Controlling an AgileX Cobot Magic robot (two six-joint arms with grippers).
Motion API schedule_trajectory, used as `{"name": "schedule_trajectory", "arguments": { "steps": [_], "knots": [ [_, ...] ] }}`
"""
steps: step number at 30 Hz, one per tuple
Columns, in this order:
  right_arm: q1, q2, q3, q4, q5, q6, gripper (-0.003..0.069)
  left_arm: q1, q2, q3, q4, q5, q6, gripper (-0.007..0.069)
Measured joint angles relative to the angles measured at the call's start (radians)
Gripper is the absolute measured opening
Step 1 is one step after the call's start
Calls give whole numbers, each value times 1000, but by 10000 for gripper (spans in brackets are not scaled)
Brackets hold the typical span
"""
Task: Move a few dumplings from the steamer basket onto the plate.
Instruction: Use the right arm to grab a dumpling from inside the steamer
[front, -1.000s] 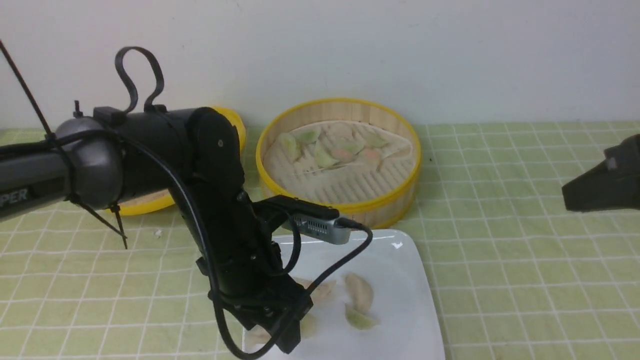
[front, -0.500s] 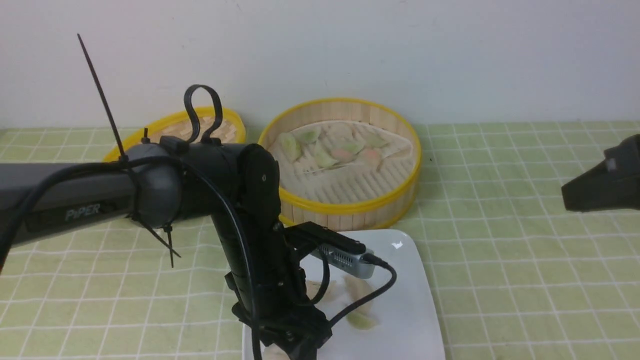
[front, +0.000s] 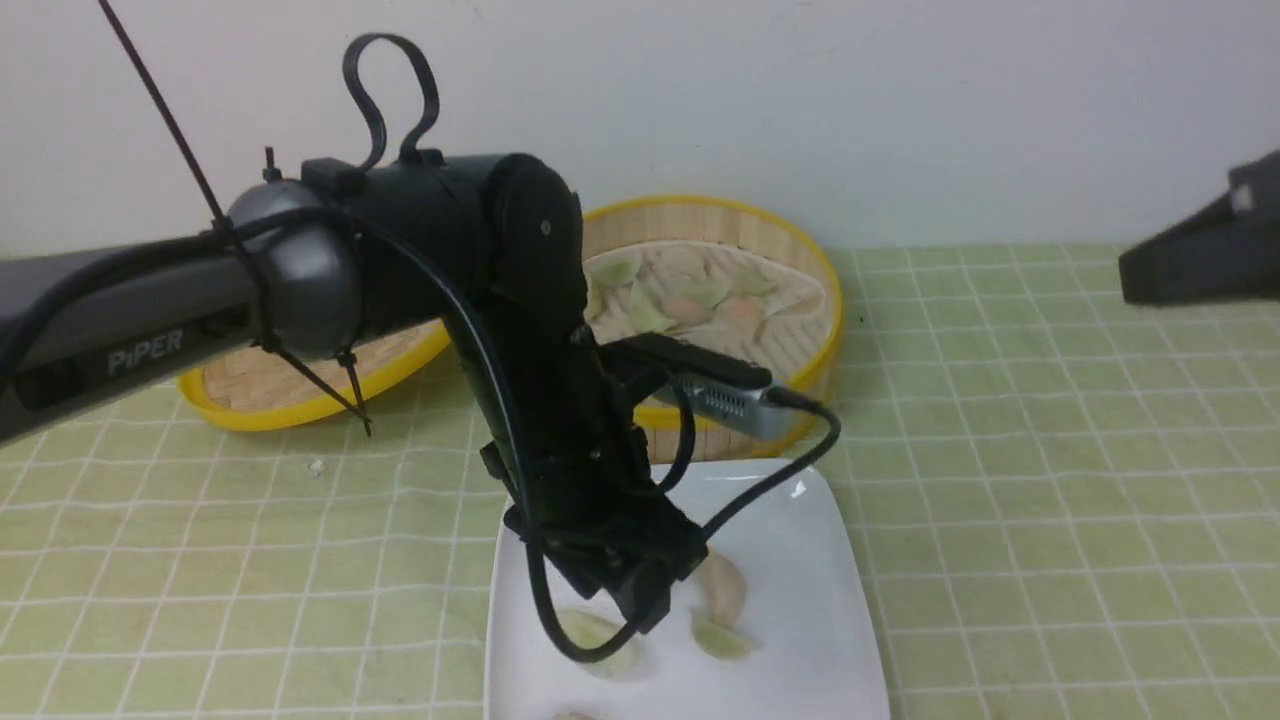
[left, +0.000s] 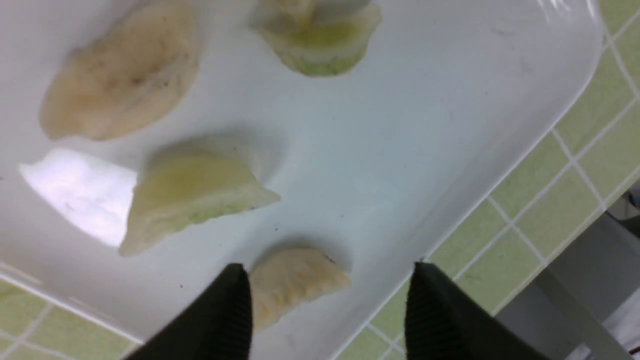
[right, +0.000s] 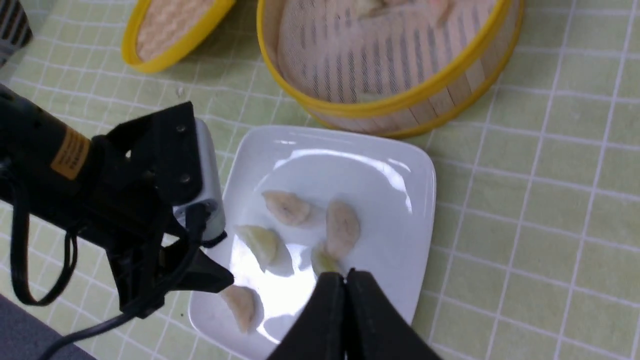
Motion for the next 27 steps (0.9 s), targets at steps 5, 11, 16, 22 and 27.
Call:
{"name": "schedule_trajectory", "arguments": {
  "steps": [5,11,16,22,27],
  "knots": [
    [12,158,-167,-3,2,7,-12,39,-147,-4,22,7,-43,24],
    [125,393,-353,-99,2,9,-10,72,-378,34,29,20,-67,-6],
    [212,621,-513,-210,-22,87,-8,73,-589,91,28,39,-93,-6],
    [269,900,-753,-292,-38,160,36,73,-772,121,47,54,-153,-6],
    [299,1122,-964,-338,-60,165,147,73,-880,122,89,59,-200,-6]
  ]
}}
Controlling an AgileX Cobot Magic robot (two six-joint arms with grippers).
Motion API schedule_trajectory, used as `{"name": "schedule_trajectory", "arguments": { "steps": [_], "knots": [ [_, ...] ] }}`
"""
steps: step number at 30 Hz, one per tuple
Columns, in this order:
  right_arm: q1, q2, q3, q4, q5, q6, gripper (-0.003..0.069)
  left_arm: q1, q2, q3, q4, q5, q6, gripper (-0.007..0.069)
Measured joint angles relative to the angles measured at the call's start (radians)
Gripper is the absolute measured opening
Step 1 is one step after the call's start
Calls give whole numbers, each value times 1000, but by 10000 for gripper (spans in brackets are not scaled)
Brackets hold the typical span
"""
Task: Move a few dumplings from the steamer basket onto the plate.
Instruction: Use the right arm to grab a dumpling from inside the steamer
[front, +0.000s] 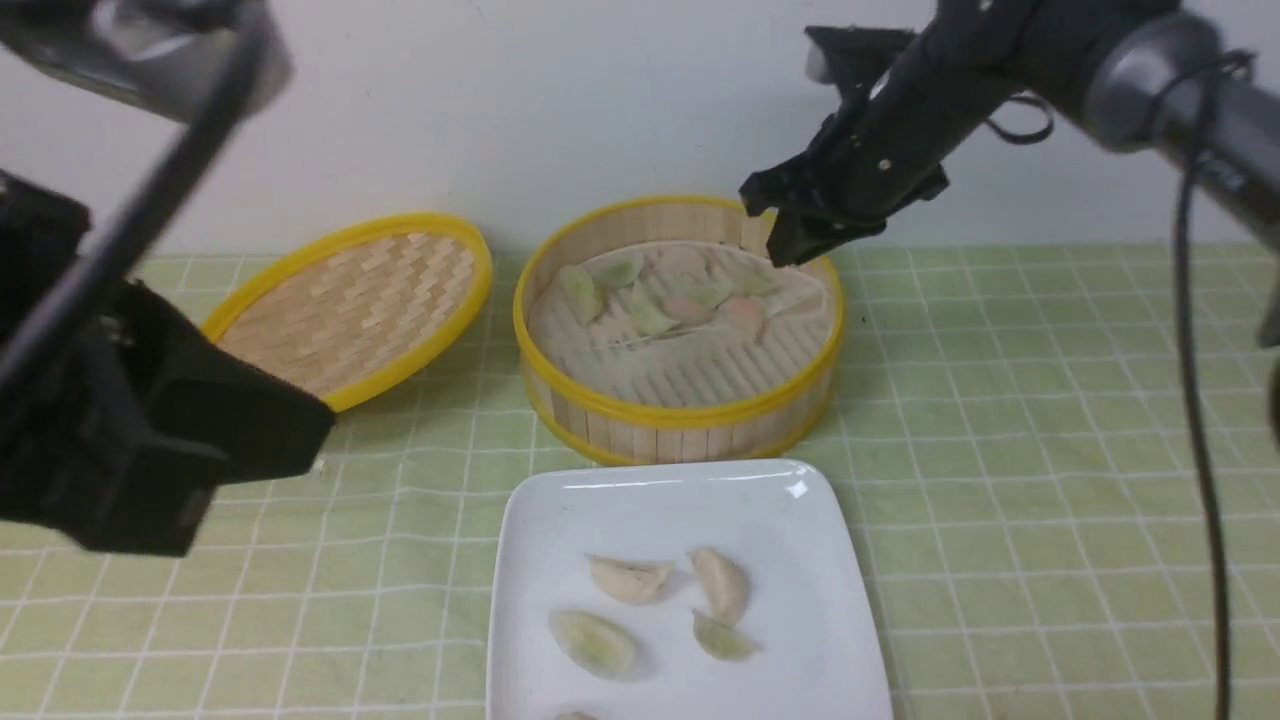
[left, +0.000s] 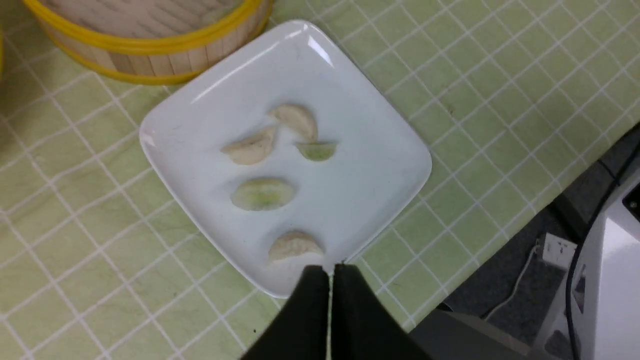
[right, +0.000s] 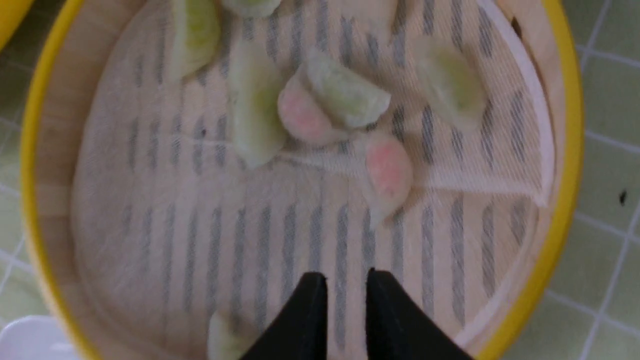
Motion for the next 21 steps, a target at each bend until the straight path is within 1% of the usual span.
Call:
{"name": "schedule_trajectory", "arguments": {
  "steps": [2,3,4,6,7,11,15,17,19,21],
  "knots": [
    [5,38,-49,-16,0,1,183,0,-17,0,13,1,-11,-6],
    [11,93,-108,-38,-2,1,232,0,-34,0,38,2,-41,-6],
    [13,136,-147,-50,-5,1,266,0,-44,0,56,3,-61,-6],
    [15,172,-184,-60,-12,1,301,0,-52,0,76,5,-87,-6],
    [15,197,-201,-62,-25,1,330,0,-53,0,91,8,-100,-6],
    [16,252,-212,-62,-55,1,365,0,-53,11,118,15,-116,-6],
    [25,269,-214,-57,-73,-20,370,0,-53,28,120,17,-120,-6],
    [35,270,-215,-59,-80,-35,358,0,-53,37,120,18,-122,-6],
    [44,271,-219,-73,-84,-38,323,0,-52,42,121,17,-122,-6],
    [49,272,-230,-77,-64,-30,232,0,-52,49,127,19,-122,-6]
  ]
}}
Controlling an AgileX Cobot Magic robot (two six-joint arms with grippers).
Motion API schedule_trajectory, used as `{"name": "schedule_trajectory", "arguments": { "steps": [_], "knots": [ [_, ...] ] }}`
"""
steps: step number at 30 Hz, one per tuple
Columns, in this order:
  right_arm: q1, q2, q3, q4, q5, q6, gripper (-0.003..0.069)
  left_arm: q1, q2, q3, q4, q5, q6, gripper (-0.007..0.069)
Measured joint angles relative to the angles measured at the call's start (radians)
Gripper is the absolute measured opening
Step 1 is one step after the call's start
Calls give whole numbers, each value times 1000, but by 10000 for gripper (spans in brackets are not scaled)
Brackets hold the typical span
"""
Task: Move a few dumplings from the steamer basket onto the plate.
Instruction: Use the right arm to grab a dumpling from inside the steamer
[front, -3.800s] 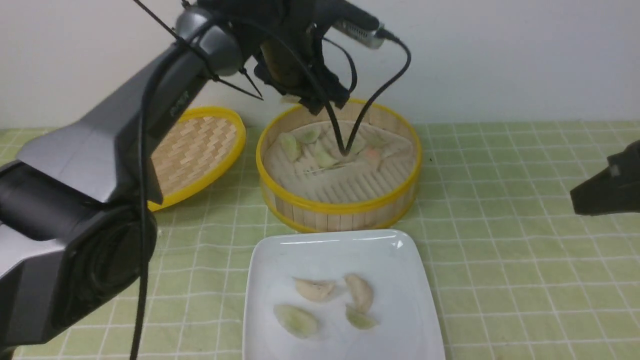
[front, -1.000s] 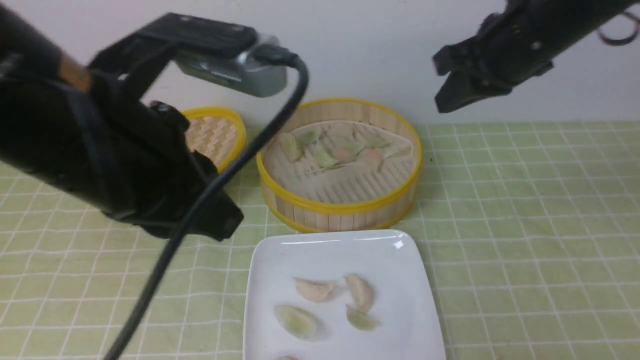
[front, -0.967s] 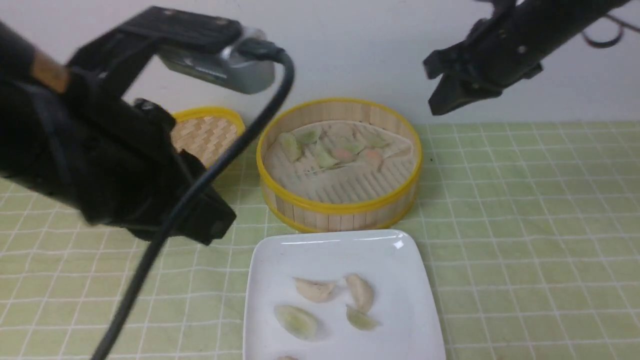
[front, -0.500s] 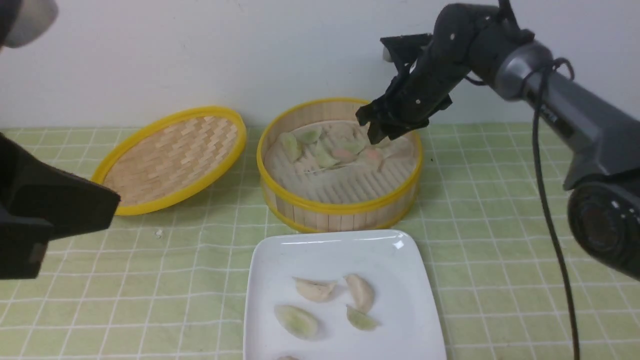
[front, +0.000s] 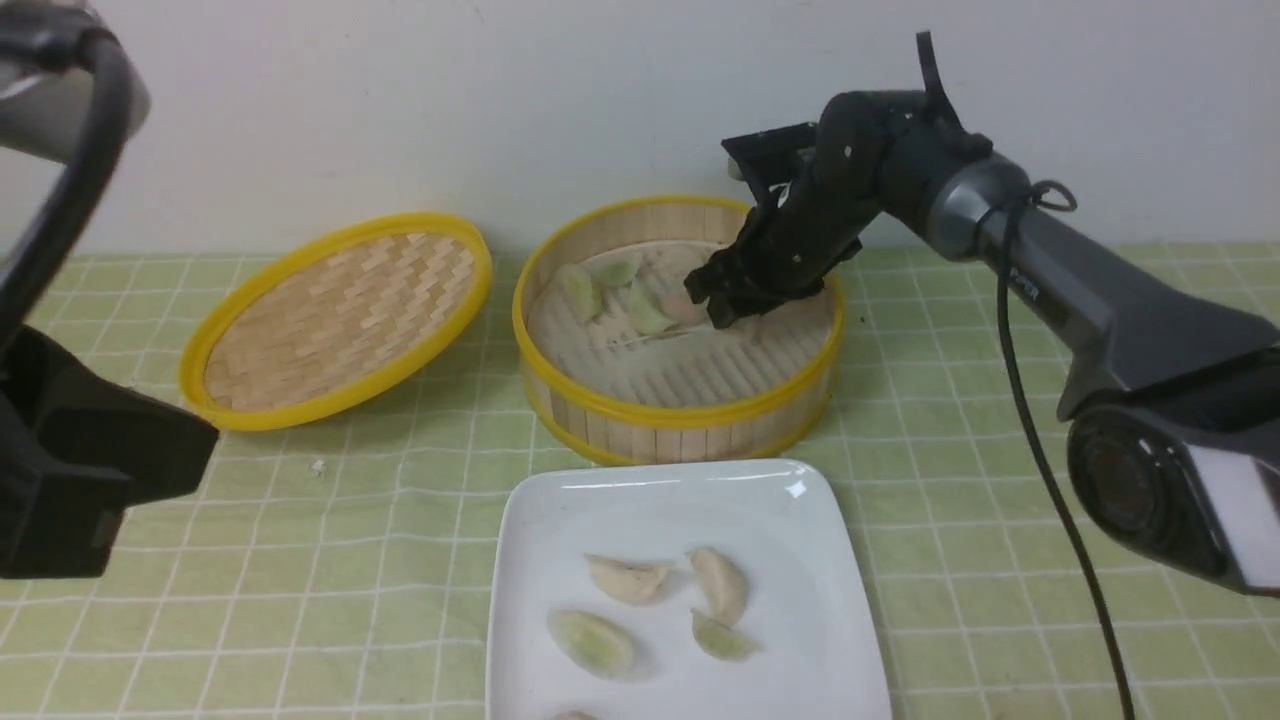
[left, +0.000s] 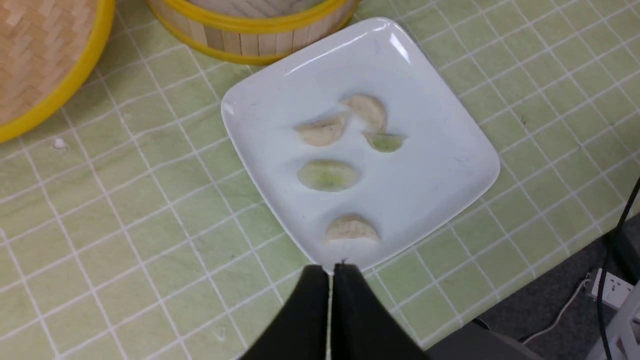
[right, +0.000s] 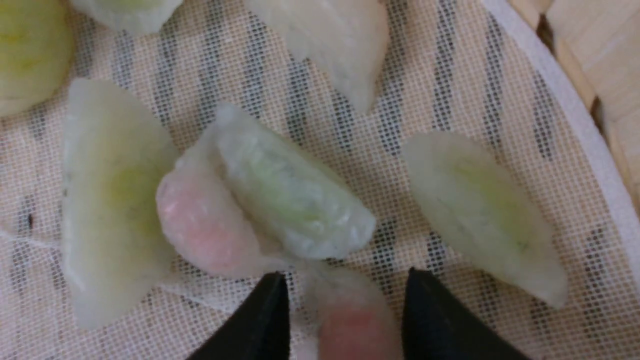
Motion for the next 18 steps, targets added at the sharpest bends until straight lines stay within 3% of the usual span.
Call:
{"name": "schedule_trajectory", "arguments": {
  "steps": [1,2,11,18],
  "knots": [
    [2,1,-16,0,26,5,173,0,0,1,8,0,0,-6],
    [3,1,-28,0,49,5,163,0,0,1,14,0,0,-6],
    [3,-138,-28,11,126,55,171,0,0,1,59,-1,0,-6],
    [32,-477,387,55,118,32,171,0,0,1,67,-1,0,-6]
  ]
}}
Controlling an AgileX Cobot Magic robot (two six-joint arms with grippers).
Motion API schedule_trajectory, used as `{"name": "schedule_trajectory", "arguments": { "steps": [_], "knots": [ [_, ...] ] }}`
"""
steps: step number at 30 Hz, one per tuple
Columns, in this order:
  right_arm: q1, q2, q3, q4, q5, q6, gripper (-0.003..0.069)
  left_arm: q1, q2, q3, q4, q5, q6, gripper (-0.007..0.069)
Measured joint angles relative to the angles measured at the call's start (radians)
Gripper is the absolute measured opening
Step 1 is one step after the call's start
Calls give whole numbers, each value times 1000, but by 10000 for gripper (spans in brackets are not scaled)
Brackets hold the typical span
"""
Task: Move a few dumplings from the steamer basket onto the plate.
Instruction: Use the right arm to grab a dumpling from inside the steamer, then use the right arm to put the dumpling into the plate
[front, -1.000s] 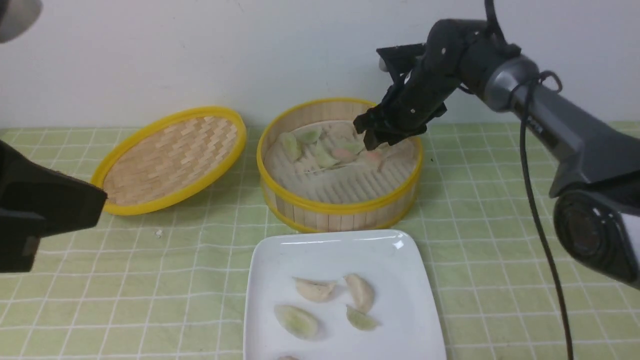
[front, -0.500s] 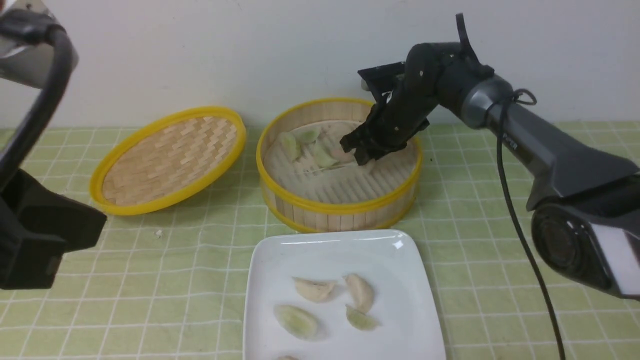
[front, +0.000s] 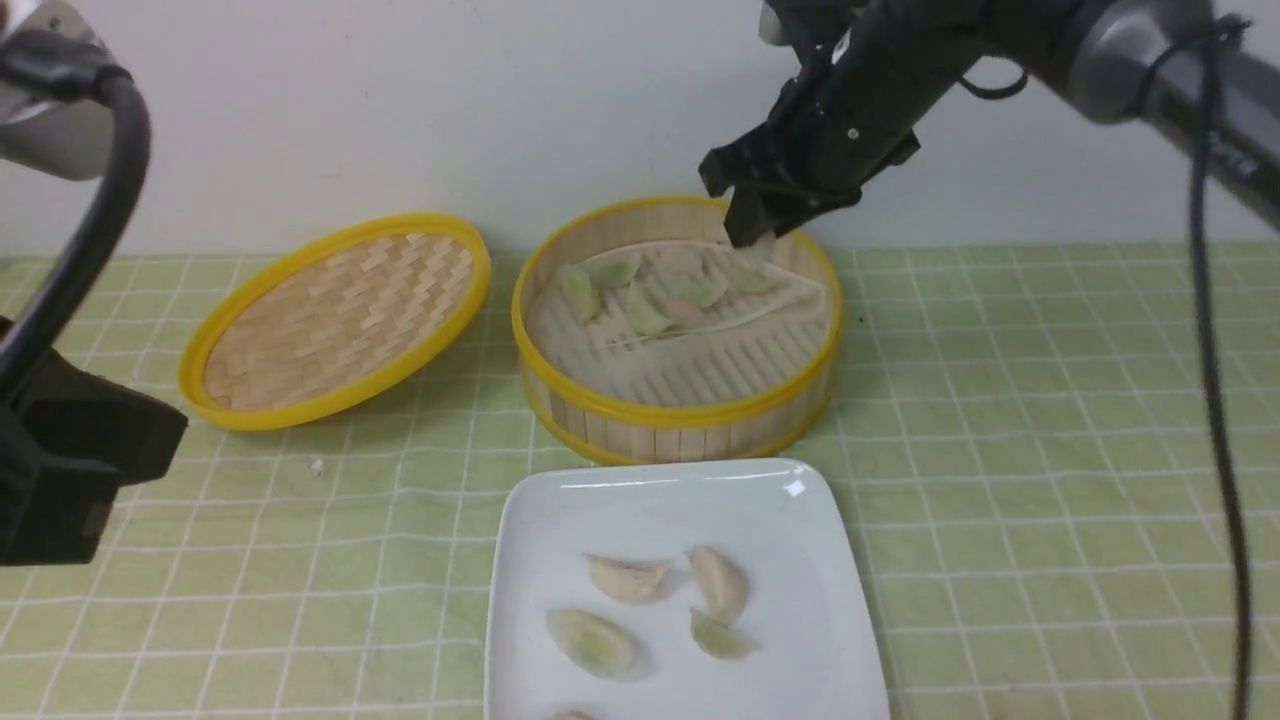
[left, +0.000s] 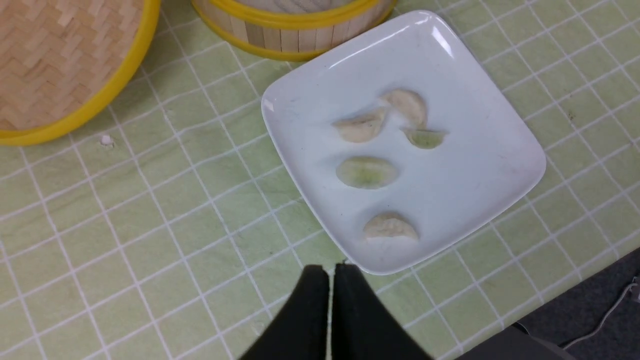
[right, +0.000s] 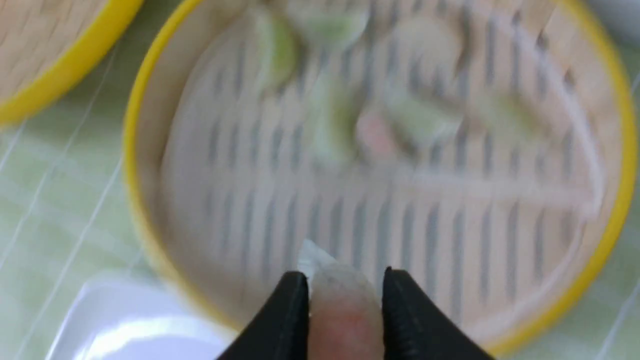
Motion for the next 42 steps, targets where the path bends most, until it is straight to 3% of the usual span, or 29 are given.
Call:
{"name": "schedule_trajectory", "arguments": {
  "steps": [4,8,15,19,21,29,32,36,42],
  "knots": [
    [78,-230,366,26,0,-43,171,0,0,0,0,0,0,-6],
    [223,-416,729,67,-94,-66,171,0,0,0,1,0,2,-6],
    [350,-445,968,74,-359,-39,171,0,0,0,1,0,3,-6],
    [358,-389,976,74,-417,-28,181,0,0,0,1,0,3,-6],
    [358,-359,976,74,-446,-27,219,0,0,0,1,0,3,-6],
    [358,-342,908,47,-417,-1,528,0,0,0,0,0,3,-6],
    [347,-356,819,-63,-379,18,576,0,0,0,0,0,3,-6],
    [264,-347,661,-196,-369,68,569,1,0,0,0,0,3,-6],
    [105,-179,342,-232,-293,-3,540,1,0,0,0,0,3,-6]
  ]
}}
